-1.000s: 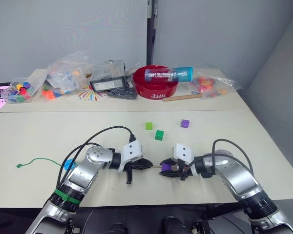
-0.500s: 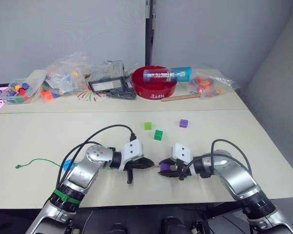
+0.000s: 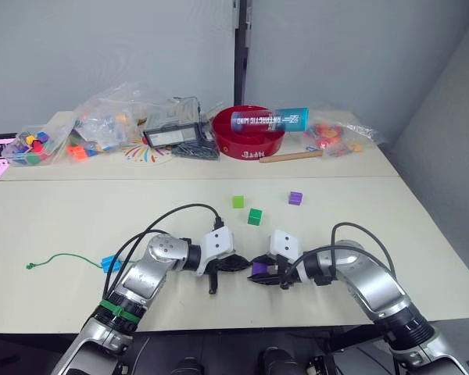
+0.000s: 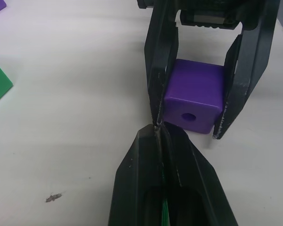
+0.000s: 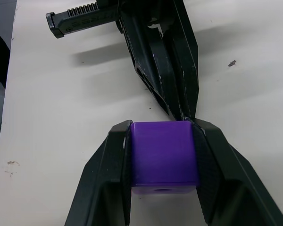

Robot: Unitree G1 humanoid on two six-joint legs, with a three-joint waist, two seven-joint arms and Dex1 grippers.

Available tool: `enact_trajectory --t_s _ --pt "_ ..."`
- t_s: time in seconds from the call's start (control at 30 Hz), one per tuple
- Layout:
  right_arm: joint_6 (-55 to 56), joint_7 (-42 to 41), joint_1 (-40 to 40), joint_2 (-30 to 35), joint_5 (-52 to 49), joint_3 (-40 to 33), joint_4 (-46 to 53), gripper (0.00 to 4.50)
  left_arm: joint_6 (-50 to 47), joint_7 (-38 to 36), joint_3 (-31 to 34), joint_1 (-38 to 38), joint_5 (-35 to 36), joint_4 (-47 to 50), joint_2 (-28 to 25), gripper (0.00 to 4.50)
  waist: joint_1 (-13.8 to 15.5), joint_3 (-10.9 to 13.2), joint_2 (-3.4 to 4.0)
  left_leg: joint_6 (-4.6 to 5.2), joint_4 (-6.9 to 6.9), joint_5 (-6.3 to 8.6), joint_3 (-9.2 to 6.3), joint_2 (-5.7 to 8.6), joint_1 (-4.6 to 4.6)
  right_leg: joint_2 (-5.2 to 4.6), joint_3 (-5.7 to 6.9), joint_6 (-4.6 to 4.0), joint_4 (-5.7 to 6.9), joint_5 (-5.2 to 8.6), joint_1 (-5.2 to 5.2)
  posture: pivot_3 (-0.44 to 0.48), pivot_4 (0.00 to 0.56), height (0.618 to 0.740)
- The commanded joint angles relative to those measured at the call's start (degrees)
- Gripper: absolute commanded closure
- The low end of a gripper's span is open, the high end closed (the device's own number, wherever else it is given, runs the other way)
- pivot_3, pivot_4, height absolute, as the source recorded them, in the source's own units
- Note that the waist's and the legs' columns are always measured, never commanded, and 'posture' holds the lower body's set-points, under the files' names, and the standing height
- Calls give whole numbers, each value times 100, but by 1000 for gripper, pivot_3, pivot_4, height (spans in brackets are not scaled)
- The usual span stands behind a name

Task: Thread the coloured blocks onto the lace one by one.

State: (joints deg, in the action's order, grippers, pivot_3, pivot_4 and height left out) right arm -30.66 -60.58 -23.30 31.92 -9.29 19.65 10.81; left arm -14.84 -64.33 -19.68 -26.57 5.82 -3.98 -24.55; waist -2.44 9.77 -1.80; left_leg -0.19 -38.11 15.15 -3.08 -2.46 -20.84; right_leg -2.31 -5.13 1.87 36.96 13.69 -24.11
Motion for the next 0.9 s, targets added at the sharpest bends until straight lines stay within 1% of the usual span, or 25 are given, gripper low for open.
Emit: enact_trajectory --t_s 0.03,0.13,0.2,0.4,0.53,0.7,0.9 --pt "-24 82 -28 -85 -53 48 160 3305 38 -168 -291 -23 35 104 138 4500 -1 0 0 0 0 0 0 0 0 0 0 0 0 0 0 0 150 731" --pt "-6 97 -25 -93 -33 58 128 3305 -50 -150 -256 -73 109 186 206 4500 -1 0 0 0 0 0 0 0 -1 0 0 0 0 0 -1 0 150 731" --pt "16 102 -29 -85 -13 54 83 3305 -106 -177 -214 -98 137 243 161 4500 -1 0 0 0 0 0 0 0 -1 0 0 0 0 0 -1 0 150 731" --pt "100 38 44 87 -88 -155 36 3305 -220 -366 143 93 266 484 -468 4500 -28 1 1 0 0 0 0 -1 -12 1 0 0 2 0 -15 0 150 731" --pt "173 49 129 179 -138 -186 39 3305 -309 -332 227 241 389 661 -640 4500 -7 1 2 0 0 0 -3 -1 -21 0 2 0 0 0 -19 0 150 731" --pt "202 103 202 234 -166 -175 51 3305 -429 -254 245 329 475 814 -717 4500 20 2 2 0 -3 0 -2 2 -22 -7 6 1 -2 0 -16 0 150 731" --pt "121 145 253 251 -208 -145 183 3305 -563 -193 202 429 522 1025 -659 4500 21 2 2 0 -5 0 -2 2 -24 -7 6 1 -2 0 -16 0 150 731"
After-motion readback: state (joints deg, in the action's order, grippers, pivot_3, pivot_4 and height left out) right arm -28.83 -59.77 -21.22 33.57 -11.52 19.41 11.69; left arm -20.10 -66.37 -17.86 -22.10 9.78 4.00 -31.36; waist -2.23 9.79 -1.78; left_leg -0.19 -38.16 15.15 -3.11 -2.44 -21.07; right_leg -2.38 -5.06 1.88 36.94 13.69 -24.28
